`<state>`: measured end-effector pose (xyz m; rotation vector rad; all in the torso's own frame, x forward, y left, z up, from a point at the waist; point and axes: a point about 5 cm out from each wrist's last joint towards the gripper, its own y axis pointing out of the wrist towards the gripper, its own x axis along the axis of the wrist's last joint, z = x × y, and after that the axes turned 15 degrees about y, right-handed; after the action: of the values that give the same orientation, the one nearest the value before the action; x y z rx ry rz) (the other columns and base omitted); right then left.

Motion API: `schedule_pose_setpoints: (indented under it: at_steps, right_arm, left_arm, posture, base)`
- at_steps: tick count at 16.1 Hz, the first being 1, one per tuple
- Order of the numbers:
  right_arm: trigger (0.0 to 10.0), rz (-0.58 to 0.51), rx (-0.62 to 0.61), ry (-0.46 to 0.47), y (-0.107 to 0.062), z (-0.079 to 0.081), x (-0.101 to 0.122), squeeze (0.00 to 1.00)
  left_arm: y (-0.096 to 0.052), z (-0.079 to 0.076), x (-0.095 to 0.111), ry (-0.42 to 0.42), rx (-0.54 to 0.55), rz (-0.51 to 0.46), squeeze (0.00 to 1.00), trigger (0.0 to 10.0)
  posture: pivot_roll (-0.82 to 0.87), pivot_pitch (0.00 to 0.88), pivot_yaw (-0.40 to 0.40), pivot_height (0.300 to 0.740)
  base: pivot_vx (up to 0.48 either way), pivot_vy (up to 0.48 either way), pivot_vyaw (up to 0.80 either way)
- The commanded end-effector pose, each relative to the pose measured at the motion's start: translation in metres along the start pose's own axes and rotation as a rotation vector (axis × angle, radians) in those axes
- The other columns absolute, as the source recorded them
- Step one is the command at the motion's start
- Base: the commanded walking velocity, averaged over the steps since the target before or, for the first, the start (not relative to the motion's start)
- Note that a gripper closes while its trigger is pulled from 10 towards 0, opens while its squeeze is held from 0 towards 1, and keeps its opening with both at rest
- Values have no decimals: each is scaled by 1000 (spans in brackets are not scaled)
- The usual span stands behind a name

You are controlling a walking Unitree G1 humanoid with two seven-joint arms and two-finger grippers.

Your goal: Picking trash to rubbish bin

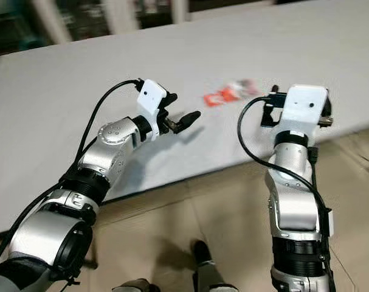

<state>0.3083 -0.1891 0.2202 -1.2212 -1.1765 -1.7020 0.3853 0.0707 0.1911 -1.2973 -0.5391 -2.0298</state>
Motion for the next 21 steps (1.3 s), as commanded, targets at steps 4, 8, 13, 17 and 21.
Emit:
schedule_pose_setpoints:
  at_steps: [4,8,13,17,21]
  right_arm:
    - [10000,14,14,-22,1,1,-1,0]
    - [10000,28,26,-40,-2,0,-4,0]
    - [10000,41,26,-48,-5,-3,-7,0]
    - [10000,47,35,-60,-7,-3,-8,0]
    - [10000,46,28,-68,-9,-3,-9,0]
  left_arm:
    - [2,-4,-4,-18,31,24,0,10000]
    - [1,2,-11,-37,99,83,0,10000]
    - [2,1,-11,-37,129,73,0,10000]
    - [3,-1,-12,-33,130,75,0,10000]
    - [4,-3,-10,-14,110,63,0,10000]
  posture:
    - [116,152,74,740]
    - [110,149,70,740]
    - [103,146,67,740]
    - [104,143,62,740]
    - [101,142,67,740]
  base:
    - [0,0,-659]
    - [0,480,0]
    - [0,192,0]
    - [0,0,0]
    - [0,0,0]
